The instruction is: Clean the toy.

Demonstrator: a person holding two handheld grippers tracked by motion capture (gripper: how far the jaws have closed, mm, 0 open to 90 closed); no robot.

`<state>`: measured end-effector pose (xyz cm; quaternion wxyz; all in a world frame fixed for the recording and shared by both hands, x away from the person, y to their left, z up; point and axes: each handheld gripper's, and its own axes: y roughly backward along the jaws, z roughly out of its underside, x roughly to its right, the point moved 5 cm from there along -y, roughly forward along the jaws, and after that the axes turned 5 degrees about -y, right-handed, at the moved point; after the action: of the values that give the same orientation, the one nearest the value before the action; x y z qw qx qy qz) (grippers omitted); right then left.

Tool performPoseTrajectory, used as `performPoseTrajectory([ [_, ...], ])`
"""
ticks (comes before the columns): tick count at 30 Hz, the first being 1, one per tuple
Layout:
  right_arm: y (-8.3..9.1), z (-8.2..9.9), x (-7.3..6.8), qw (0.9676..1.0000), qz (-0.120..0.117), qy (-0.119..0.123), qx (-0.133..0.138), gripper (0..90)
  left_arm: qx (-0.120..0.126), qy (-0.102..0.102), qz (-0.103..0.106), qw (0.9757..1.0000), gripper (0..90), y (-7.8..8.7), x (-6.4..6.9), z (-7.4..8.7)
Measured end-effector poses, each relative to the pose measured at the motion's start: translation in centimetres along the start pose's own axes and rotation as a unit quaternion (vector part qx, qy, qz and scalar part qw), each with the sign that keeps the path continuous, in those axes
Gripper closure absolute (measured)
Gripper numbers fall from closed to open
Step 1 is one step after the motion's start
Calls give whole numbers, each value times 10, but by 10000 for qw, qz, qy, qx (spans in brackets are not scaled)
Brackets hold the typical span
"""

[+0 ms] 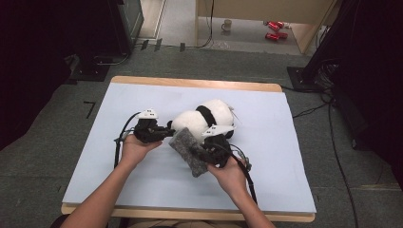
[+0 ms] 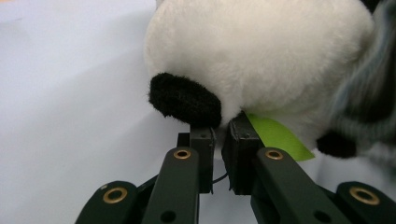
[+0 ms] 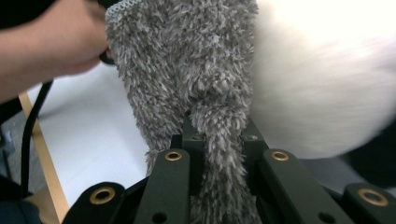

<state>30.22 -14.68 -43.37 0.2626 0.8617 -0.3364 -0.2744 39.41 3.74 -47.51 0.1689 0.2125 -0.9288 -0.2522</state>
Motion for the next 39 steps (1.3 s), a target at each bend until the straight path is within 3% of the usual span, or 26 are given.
performPoseTrajectory([
  [5,18,-10,15,9994,137,-158,290,788,-15,97,5,10000,833,3,-9,3],
  [7,24,-12,23,9992,143,-231,296,789,-54,230,72,9997,831,3,-12,5],
  [12,39,-20,42,9978,339,-334,451,786,-121,245,-46,9996,830,5,-18,7],
  [18,58,-21,78,9932,707,-642,668,778,-144,338,-65,9993,828,5,-27,11],
  [25,71,-16,113,9878,1090,-798,775,772,-205,327,-146,9991,828,6,-38,17],
  [32,69,-3,148,9814,1421,-1001,819,765,-202,370,-151,9990,823,4,-45,20],
  [34,65,4,161,9812,1422,-1081,736,765,-187,352,-168,9991,816,5,-46,21],
  [36,61,11,172,9790,1513,-1206,636,766,-178,312,-172,9992,812,5,-47,22],
  [39,53,19,182,9772,1577,-1316,535,762,-108,266,-172,9994,802,5,-48,23],
])
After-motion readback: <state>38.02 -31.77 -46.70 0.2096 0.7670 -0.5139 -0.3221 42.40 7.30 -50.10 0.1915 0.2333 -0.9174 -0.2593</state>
